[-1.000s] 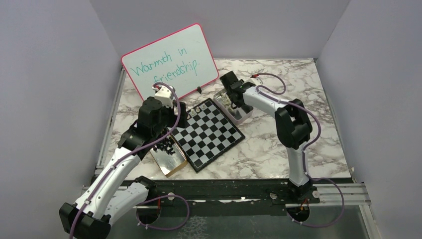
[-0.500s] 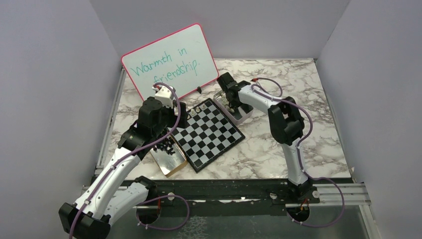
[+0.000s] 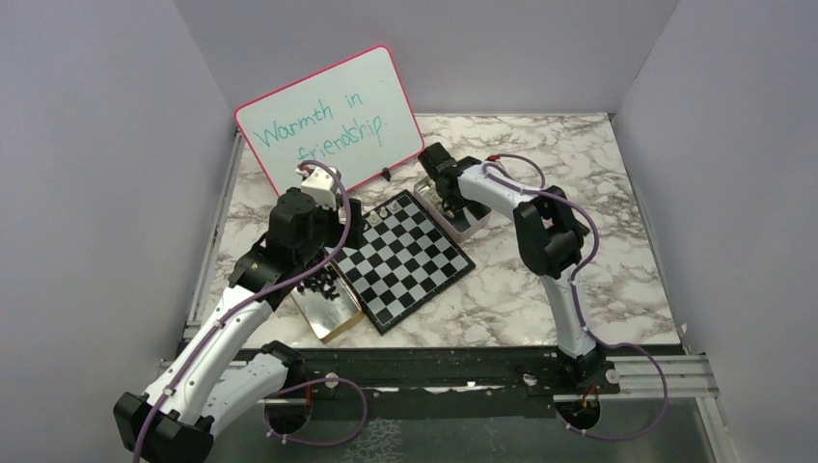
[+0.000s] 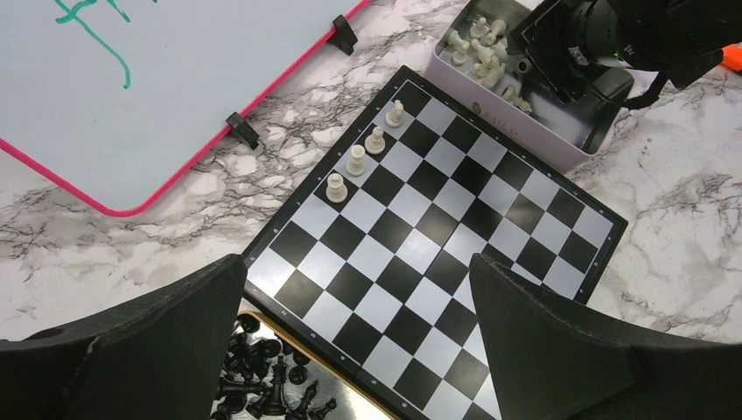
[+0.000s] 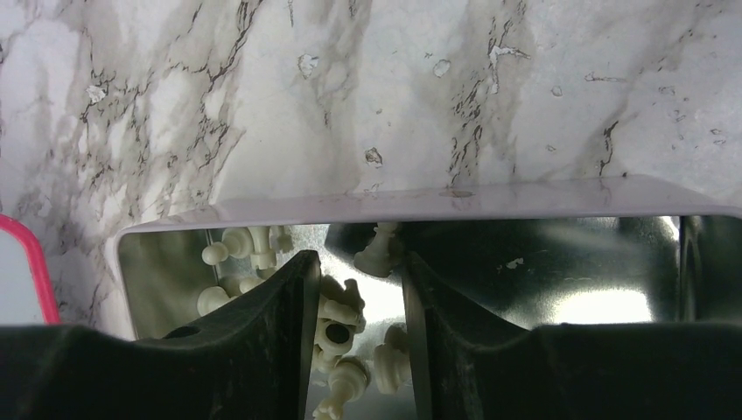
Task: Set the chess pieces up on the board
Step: Pick up the chess piece from the storage box.
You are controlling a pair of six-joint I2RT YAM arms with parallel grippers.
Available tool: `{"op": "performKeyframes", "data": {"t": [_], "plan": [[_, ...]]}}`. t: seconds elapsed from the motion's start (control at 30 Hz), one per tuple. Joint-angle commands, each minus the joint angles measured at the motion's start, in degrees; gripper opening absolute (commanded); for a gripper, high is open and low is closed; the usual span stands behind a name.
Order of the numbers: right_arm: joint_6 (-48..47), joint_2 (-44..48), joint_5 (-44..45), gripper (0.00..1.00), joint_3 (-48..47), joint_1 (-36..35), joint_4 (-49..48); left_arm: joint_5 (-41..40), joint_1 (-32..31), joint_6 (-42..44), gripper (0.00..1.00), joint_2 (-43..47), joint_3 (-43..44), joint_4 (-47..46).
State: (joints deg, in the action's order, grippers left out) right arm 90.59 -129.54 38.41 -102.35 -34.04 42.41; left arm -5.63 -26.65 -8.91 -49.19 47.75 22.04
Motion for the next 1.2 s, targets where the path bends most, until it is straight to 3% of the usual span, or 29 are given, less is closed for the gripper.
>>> {"op": "performKeyframes", "data": {"t": [0.0,0.53,0.77,1.17], "plan": [[0.4,-2.2,3.2,0.42,-1.3,0.3,2.6,-0.3,-0.4,0.6,0.99,0.9,0.4,-0.5],[-4.5,-1.6,3.9,0.26,-0.2,0.8,3.0,-0.1,-0.7,0.3,0.99,0.8,0.4,-0.5],[-15.9,1.3,0.8,0.22,4.7,0.8,-7.4,-0.8,-1.0,0.7,0.99,1.8,0.3,-0.5],[-48.0,13.1,-13.1,0.17,20.5,0.8,-37.2,-3.8,-1.0,0.4,0.99,1.6,-0.4,-0.8]]}}
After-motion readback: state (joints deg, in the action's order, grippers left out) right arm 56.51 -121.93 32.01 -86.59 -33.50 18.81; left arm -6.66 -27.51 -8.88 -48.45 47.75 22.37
